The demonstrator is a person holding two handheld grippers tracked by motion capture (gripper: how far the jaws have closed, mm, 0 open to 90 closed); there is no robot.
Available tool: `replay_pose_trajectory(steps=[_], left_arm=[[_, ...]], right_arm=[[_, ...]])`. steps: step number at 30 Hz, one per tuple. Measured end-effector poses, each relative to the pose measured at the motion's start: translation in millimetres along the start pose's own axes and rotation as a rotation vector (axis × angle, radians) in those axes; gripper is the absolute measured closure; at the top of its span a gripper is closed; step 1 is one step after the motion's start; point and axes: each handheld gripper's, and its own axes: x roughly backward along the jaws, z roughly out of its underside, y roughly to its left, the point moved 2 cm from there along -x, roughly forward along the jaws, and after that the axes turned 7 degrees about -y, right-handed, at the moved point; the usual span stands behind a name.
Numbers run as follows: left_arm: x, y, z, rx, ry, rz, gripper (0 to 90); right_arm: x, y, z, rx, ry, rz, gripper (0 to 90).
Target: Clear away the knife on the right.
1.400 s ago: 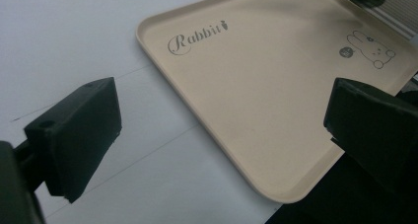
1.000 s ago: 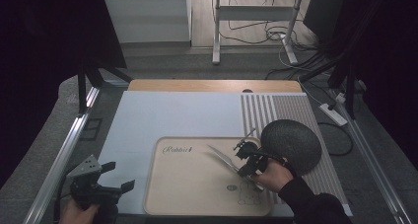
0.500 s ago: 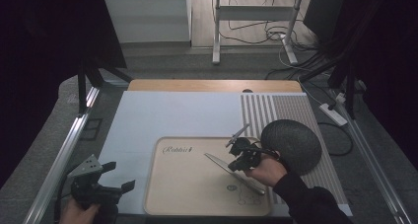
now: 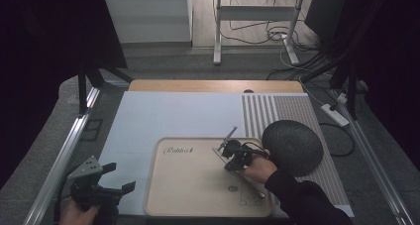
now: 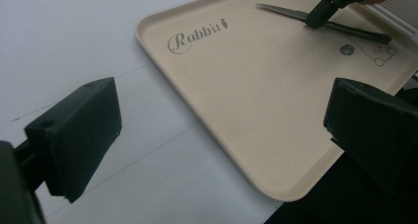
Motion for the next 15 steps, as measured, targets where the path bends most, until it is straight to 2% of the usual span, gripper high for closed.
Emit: replay_pose_trajectory(steps=[2, 7, 15], left_arm=[[-0.2, -0.1, -0.1, -0.002, 0.001, 0.0, 2.0], [-0.7, -0.6, -0.3, -0.006, 0.005, -0.001, 2.0], [-0.8, -0.5, -0.4, -0.003, 0.005, 0.0, 2.1]], right_arm=[[3.3, -4.2, 5.3, -0.021, 0.003, -0.001, 89.7], [11.4, -12.4, 18.2, -0.05, 0.01, 0.03, 89.7], [20.9, -19.5, 35.1, -0.093, 0.013, 0.037, 89.7]])
